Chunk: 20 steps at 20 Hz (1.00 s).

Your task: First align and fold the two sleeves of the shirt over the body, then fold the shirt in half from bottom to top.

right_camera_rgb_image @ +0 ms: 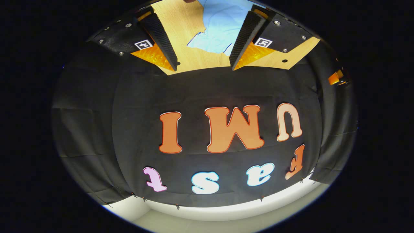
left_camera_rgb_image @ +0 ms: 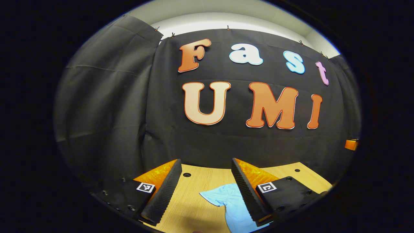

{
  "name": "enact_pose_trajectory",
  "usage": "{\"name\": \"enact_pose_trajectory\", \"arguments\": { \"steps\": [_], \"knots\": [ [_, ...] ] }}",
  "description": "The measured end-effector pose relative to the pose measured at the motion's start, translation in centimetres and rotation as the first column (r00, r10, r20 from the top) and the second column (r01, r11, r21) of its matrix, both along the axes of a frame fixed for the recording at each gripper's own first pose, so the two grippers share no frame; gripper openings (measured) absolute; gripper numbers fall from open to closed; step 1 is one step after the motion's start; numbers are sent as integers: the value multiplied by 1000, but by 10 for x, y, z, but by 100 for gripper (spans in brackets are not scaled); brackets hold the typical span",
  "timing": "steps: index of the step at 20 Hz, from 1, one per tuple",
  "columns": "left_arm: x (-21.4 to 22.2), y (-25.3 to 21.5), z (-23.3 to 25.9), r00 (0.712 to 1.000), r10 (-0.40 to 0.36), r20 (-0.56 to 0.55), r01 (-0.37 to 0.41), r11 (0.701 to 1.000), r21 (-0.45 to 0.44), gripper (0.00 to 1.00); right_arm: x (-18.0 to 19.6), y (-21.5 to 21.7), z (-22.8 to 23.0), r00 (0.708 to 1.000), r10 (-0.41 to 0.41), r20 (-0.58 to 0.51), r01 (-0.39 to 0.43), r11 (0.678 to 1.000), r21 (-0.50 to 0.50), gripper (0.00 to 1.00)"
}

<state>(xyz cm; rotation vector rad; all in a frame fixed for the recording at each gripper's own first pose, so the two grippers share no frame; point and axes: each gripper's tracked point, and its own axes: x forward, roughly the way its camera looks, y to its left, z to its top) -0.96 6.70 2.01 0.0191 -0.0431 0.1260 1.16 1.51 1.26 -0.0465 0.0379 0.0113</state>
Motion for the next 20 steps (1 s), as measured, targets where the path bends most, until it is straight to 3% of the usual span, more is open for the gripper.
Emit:
{"name": "enact_pose_trajectory", "arguments": {
  "steps": [7,11,17,20],
  "knots": [
    [5,15,-6,1000,-3,-12,3,1000,14,100,4,-1,-25,996,-41,-82,42,999,4,98],
    [11,23,-8,1000,16,-14,-15,1000,27,99,29,-17,-57,974,-99,-204,97,995,-21,98],
    [38,20,-20,997,61,-51,-60,998,19,99,111,-33,-130,871,-115,-478,124,992,-13,98],
    [55,25,-23,993,98,-65,-96,994,45,99,155,-39,-180,772,-120,-624,114,992,-50,99]
  ]
}}
